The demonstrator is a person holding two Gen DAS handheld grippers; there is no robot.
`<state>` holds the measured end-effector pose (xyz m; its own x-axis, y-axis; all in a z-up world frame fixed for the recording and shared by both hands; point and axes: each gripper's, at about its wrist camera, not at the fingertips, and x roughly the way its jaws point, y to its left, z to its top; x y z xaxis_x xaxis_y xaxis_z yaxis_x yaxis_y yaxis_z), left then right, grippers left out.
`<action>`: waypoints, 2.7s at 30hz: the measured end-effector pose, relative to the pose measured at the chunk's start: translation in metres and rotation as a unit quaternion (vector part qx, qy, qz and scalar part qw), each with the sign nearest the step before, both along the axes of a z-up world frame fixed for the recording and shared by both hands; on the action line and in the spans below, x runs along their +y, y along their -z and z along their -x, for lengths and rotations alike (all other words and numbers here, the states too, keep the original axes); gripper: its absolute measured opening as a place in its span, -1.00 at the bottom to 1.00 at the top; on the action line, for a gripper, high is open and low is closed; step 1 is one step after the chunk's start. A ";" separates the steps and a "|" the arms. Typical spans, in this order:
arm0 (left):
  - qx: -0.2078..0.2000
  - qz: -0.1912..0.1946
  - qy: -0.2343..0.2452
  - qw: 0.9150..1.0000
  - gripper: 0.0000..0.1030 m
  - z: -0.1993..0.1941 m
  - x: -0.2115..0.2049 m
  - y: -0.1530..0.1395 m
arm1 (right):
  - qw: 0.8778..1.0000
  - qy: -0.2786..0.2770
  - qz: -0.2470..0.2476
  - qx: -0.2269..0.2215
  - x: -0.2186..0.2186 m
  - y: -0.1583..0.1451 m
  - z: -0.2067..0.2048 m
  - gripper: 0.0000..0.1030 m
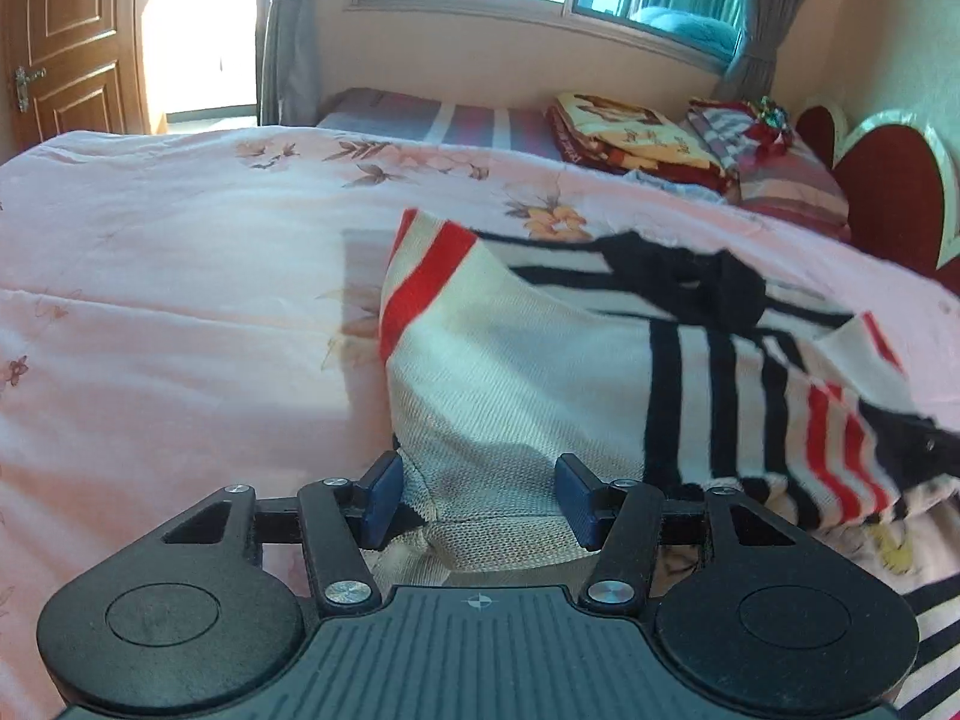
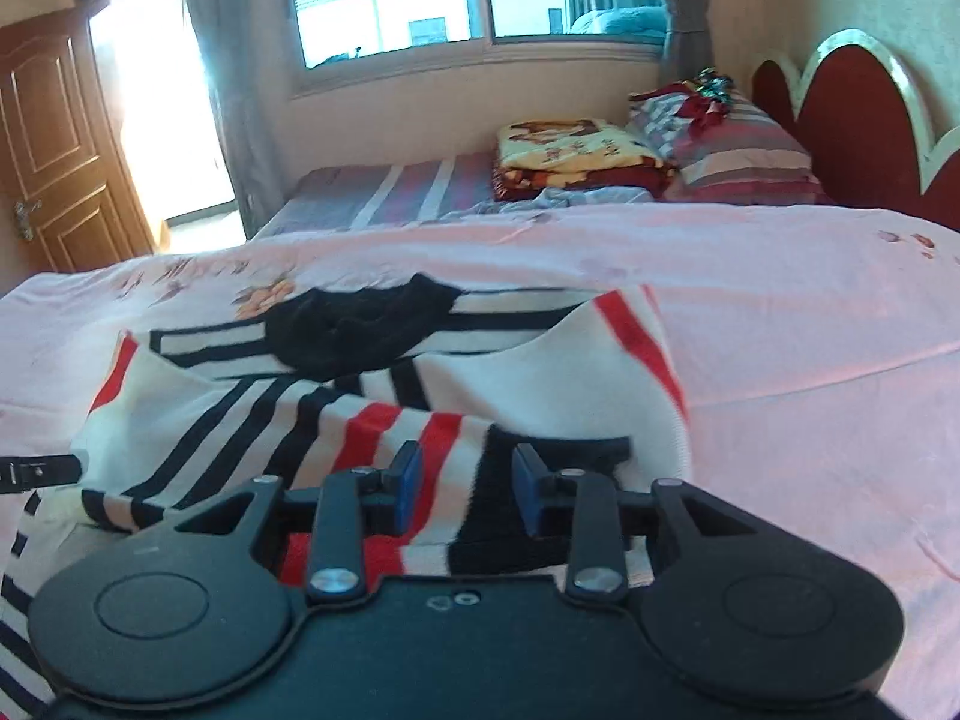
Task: Fold small clothes
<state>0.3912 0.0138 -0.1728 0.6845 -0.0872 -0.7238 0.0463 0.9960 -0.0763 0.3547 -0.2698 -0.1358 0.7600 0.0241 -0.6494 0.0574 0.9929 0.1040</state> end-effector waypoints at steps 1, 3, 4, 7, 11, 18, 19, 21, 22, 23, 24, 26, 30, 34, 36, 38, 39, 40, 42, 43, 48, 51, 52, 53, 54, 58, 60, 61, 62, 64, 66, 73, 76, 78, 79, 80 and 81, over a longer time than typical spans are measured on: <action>0.003 -0.012 -0.002 1.000 0.15 0.001 0.001 0.007 | 1.000 -0.006 0.006 0.009 0.004 0.006 -0.002 -0.37; 0.003 -0.004 -0.032 0.999 0.70 0.002 0.015 0.017 | 0.998 0.005 0.042 0.045 0.004 0.024 -0.009 -0.40; 0.011 0.007 -0.046 0.999 0.80 0.001 0.023 0.019 | 0.998 0.011 0.051 0.048 -0.003 0.033 -0.009 -0.41; 0.017 0.008 -0.053 0.998 0.80 0.002 0.027 0.016 | 0.998 0.011 0.047 0.048 -0.010 0.032 -0.009 -0.41; -0.002 0.021 -0.045 0.999 0.79 0.021 0.017 -0.008 | 0.999 0.013 0.025 0.035 -0.003 0.014 0.004 -0.35; -0.008 0.005 0.049 0.999 0.79 0.068 -0.036 -0.018 | 0.997 -0.062 0.010 0.036 0.031 0.005 0.048 -0.31; 0.001 -0.003 0.057 0.998 0.79 0.070 -0.043 -0.011 | 0.996 -0.073 0.010 0.042 0.036 0.008 0.049 -0.31; 0.020 -0.019 0.056 0.998 0.79 0.074 -0.048 0.006 | 0.995 -0.084 0.018 0.055 0.045 0.016 0.052 -0.31; 0.031 -0.025 0.048 0.998 0.80 0.075 -0.046 0.014 | 0.994 -0.085 0.027 0.059 0.045 0.020 0.053 -0.31; 0.018 -0.020 0.046 0.999 0.80 0.080 -0.042 0.018 | 0.994 -0.080 0.045 0.064 0.043 0.025 0.057 -0.31; 0.010 -0.030 0.043 0.999 0.80 0.085 -0.040 0.018 | 0.993 -0.074 0.062 0.069 0.039 0.030 0.059 -0.29; 0.016 -0.028 0.033 0.999 0.80 0.088 -0.036 0.017 | 0.992 -0.070 0.080 0.066 0.022 0.039 0.069 -0.22; 0.017 -0.033 0.014 0.999 0.80 0.095 -0.033 0.016 | 0.993 -0.041 0.080 0.070 -0.009 0.037 0.085 -0.16; 0.025 -0.036 -0.007 0.999 0.80 0.103 -0.035 0.013 | 0.993 -0.034 0.082 0.077 -0.015 0.034 0.096 -0.14; 0.031 -0.036 -0.014 0.999 0.80 0.106 -0.037 0.010 | 0.994 -0.036 0.074 0.076 -0.011 0.030 0.101 -0.13; 0.034 -0.032 -0.014 0.999 0.80 0.113 -0.042 0.005 | 0.995 -0.046 0.041 0.072 -0.009 0.024 0.108 -0.12; 0.032 -0.028 -0.010 0.999 0.80 0.117 -0.046 0.002 | 0.996 -0.052 0.026 0.071 -0.007 0.022 0.111 -0.12; 0.028 -0.027 -0.006 0.999 0.80 0.121 -0.050 -0.001 | 0.996 -0.057 0.015 0.069 -0.004 0.020 0.114 -0.12; 0.020 -0.025 0.007 0.999 0.80 0.131 -0.062 -0.004 | 0.995 -0.073 0.009 0.065 0.005 0.017 0.120 -0.12; 0.018 -0.026 0.013 0.999 0.80 0.135 -0.068 -0.005 | 0.994 -0.085 0.009 0.062 0.013 0.014 0.123 -0.12; 0.027 -0.042 0.020 0.999 0.80 0.149 -0.083 0.003 | 0.989 -0.134 0.009 0.059 0.041 0.013 0.135 -0.11; 0.019 -0.052 0.021 0.998 0.85 0.159 -0.077 0.013 | 0.987 -0.141 0.028 0.067 0.047 0.021 0.138 -0.09; 0.019 -0.063 0.015 0.998 1.00 0.160 -0.075 0.015 | 0.986 -0.139 0.044 0.077 0.047 0.028 0.137 -0.09; 0.020 -0.060 0.008 0.998 1.00 0.162 -0.070 0.016 | 0.985 -0.137 0.057 0.083 0.045 0.035 0.138 -0.09; 0.023 -0.051 0.004 0.998 1.00 0.163 -0.065 0.016 | 0.986 -0.141 0.061 0.073 0.042 0.037 0.142 -0.08; 0.027 -0.049 0.002 0.998 1.00 0.167 -0.056 0.016 | 0.985 -0.138 0.085 0.061 0.028 0.040 0.155 0.01; 0.031 -0.047 0.000 0.998 1.00 0.171 -0.051 0.016 | 0.987 -0.127 0.081 0.059 0.016 0.040 0.162 0.03; 0.032 -0.047 0.000 0.998 1.00 0.173 -0.049 0.015 | 0.987 -0.122 0.085 0.058 0.011 0.040 0.166 0.03; 0.034 -0.048 0.002 0.998 1.00 0.176 -0.046 0.015 | 0.987 -0.118 0.088 0.057 0.008 0.040 0.170 0.03; 0.036 -0.047 0.003 0.998 1.00 0.184 -0.039 0.015 | 0.988 -0.108 0.090 0.058 -0.002 0.039 0.181 0.03; 0.039 -0.044 0.003 0.998 1.00 0.192 -0.031 0.015 | 0.989 -0.097 0.089 0.059 -0.008 0.038 0.190 0.04; 0.047 -0.015 0.012 0.999 1.00 0.205 -0.030 -0.005 | 0.994 -0.062 0.061 0.071 -0.005 0.020 0.200 0.02; 0.038 -0.021 0.043 0.998 1.00 0.214 -0.039 -0.008 | 0.995 -0.071 0.034 0.055 0.015 0.008 0.210 0.04; 0.039 -0.020 0.048 0.998 1.00 0.218 -0.040 -0.004 | 0.995 -0.078 0.012 0.057 0.030 0.005 0.213 0.04; 0.044 -0.022 0.049 0.998 1.00 0.220 -0.039 0.000 | 0.995 -0.081 0.006 0.061 0.039 0.006 0.215 0.04; 0.051 -0.026 0.049 0.997 1.00 0.221 -0.038 0.005 | 0.994 -0.085 0.007 0.065 0.047 0.008 0.216 0.04; 0.053 -0.030 0.052 0.997 1.00 0.223 -0.036 0.011 | 0.994 -0.087 0.013 0.068 0.053 0.010 0.217 0.04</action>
